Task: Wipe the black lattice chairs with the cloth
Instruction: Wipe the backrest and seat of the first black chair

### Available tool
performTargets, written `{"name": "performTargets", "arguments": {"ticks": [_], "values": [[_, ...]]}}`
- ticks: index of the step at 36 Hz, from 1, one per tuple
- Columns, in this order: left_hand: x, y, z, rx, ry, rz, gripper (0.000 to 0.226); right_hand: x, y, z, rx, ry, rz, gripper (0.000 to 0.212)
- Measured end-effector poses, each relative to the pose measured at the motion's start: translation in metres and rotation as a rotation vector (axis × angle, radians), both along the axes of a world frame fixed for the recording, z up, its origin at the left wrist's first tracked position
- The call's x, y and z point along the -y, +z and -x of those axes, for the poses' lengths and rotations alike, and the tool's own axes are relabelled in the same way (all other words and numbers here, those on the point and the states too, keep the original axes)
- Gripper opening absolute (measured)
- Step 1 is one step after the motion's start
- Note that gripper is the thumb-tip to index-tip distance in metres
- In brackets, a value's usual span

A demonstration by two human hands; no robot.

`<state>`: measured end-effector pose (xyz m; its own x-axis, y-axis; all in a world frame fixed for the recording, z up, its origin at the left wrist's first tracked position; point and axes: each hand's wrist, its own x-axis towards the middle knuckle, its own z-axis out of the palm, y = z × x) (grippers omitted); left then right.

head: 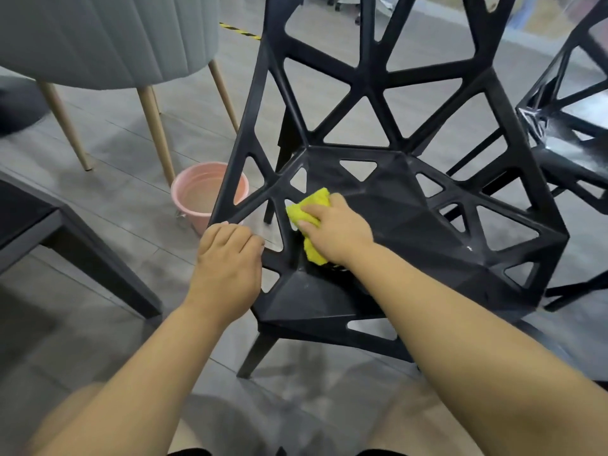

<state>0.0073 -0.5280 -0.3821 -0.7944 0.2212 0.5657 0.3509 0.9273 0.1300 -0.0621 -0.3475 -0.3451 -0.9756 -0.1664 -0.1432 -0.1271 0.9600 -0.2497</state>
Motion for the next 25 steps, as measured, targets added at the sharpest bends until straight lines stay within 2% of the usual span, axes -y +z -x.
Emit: {"name": "performTargets", "arguments": {"ticks": [3,9,11,15,17,20,25], "values": [[0.001,0.001,-0.001,0.007,-0.006,0.013,0.02,-0.006,0.006,-0.025,-0.018,0.098,0.01,0.041],[0.001,0.001,-0.001,0.021,-0.003,0.004,0.023,-0.055,0.012,-0.08,-0.074,0.482,0.054,0.049],[0.0,0.001,0.0,0.014,-0.001,-0.012,0.021,-0.058,0.011,-0.077,-0.058,0.436,0.017,0.045],[0.0,-0.001,0.001,0.006,0.001,-0.015,0.016,-0.044,0.012,-0.05,-0.009,-0.033,-0.06,0.038],[0.001,-0.002,0.001,0.006,0.0,-0.024,0.017,-0.024,0.012,-0.048,-0.02,-0.162,-0.11,0.036],[0.001,-0.003,0.002,-0.016,-0.003,-0.038,0.019,0.012,0.01,-0.07,-0.103,-0.156,-0.174,0.035],[0.003,-0.003,0.001,-0.014,-0.023,-0.022,0.022,0.039,-0.005,-0.113,-0.224,-0.025,-0.155,0.039]]}}
